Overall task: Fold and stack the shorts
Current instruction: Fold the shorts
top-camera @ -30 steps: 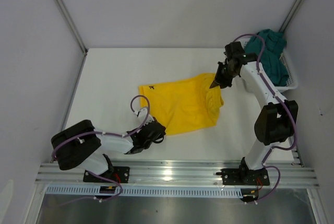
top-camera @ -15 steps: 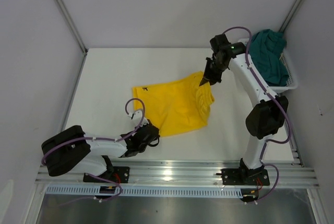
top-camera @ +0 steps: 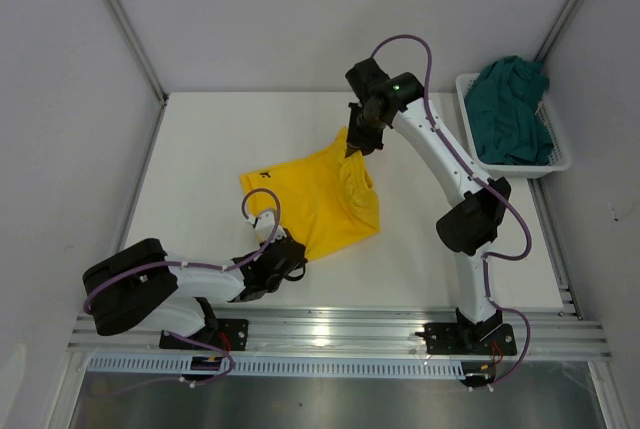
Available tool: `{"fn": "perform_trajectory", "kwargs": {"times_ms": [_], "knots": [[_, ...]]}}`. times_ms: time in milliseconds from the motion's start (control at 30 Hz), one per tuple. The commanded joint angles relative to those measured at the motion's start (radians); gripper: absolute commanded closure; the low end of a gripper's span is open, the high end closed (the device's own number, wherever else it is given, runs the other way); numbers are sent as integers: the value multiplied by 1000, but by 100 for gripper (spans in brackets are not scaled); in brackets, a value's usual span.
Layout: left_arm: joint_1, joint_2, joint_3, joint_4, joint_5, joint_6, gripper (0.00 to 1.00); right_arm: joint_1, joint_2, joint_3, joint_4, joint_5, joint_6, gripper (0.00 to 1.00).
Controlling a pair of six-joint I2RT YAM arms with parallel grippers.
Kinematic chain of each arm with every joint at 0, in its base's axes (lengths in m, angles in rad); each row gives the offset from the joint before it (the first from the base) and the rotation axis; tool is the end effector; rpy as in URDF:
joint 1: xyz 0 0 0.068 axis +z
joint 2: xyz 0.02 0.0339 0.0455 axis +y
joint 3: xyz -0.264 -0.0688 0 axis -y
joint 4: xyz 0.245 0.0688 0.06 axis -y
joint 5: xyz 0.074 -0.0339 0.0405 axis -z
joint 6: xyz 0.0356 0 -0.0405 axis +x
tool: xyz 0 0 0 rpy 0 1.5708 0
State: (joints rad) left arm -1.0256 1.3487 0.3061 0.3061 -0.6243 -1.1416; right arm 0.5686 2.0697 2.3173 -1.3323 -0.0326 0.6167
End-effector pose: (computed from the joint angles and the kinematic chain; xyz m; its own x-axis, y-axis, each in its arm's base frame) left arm 0.1284 -0.1716 0.1205 -0.5716 -0.4803 -0.6653 -0.1215 0.8514 -0.5102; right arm 0.3536 0.2273 0.3666 -0.9265 0.0940 -0.3644 -0.0186 0.9557 0.2937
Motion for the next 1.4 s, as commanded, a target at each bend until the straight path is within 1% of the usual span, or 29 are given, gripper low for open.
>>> {"fn": "perform_trajectory", "kwargs": {"times_ms": [0,233,300,333,367,433,467,533,567,600,633,667,700,733,767,800,867,900,1000,1033,1167,1233,1267,1300,1333,1367], "knots": [[-11,13,-18,44,3,29,100,33,32,15,-125,31,32,100],[-10,12,-33,48,23,25,100,92,49,-35,-5,-59,48,100],[-10,-6,-36,36,38,28,94,106,52,-47,21,-69,45,100],[-11,-23,-38,33,50,37,89,106,53,-50,22,-64,44,100],[-13,-46,-48,28,72,49,68,102,59,-50,22,-59,41,100],[-33,-109,-73,13,71,60,37,93,66,-52,24,-66,34,100],[-34,-190,-120,7,75,59,18,88,66,-52,25,-69,28,100],[-36,-287,-159,-68,84,36,7,77,70,-49,33,-72,6,100],[-36,-390,-174,-106,87,29,5,74,70,-47,33,-73,-1,100],[-36,-445,-176,-201,95,22,4,71,73,-44,39,-82,-18,100],[-36,-501,-180,-258,100,19,3,71,73,-44,41,-85,-26,100],[-36,-619,-177,-310,100,16,3,71,76,-44,42,-87,-32,100],[-37,-682,-165,-440,95,11,3,71,78,-45,44,-90,-38,100],[-36,-745,-159,-503,87,11,2,71,76,-47,45,-90,-43,100],[-37,-807,-147,-559,80,13,2,70,78,-50,45,-90,-43,100],[-37,-923,-116,-661,66,19,1,70,78,-53,51,-93,-46,100],[-36,-1017,-90,-751,41,29,1,68,75,-70,62,-104,-44,100],[-34,-1078,-46,-821,28,32,1,68,70,-78,82,-127,-44,100],[-31,-1094,16,-936,-44,25,1,70,47,-114,139,-186,-32,100],[-28,-1079,60,-956,-86,25,1,76,41,-124,153,-197,-29,100],[-1,-982,126,-1013,-144,42,1,91,17,-131,202,-240,-23,100],[42,-929,142,-987,-137,75,1,93,6,-131,208,-257,-26,100],[68,-912,143,-966,-94,126,1,94,1,-131,215,-262,-26,100],[131,-895,142,-925,-63,150,1,93,-3,-133,220,-273,-29,100],[166,-878,142,-905,-28,178,1,94,-13,-133,225,-282,-29,100],[205,-849,142,-892,38,218,1,93,-17,-136,235,-289,-29,100]]}}
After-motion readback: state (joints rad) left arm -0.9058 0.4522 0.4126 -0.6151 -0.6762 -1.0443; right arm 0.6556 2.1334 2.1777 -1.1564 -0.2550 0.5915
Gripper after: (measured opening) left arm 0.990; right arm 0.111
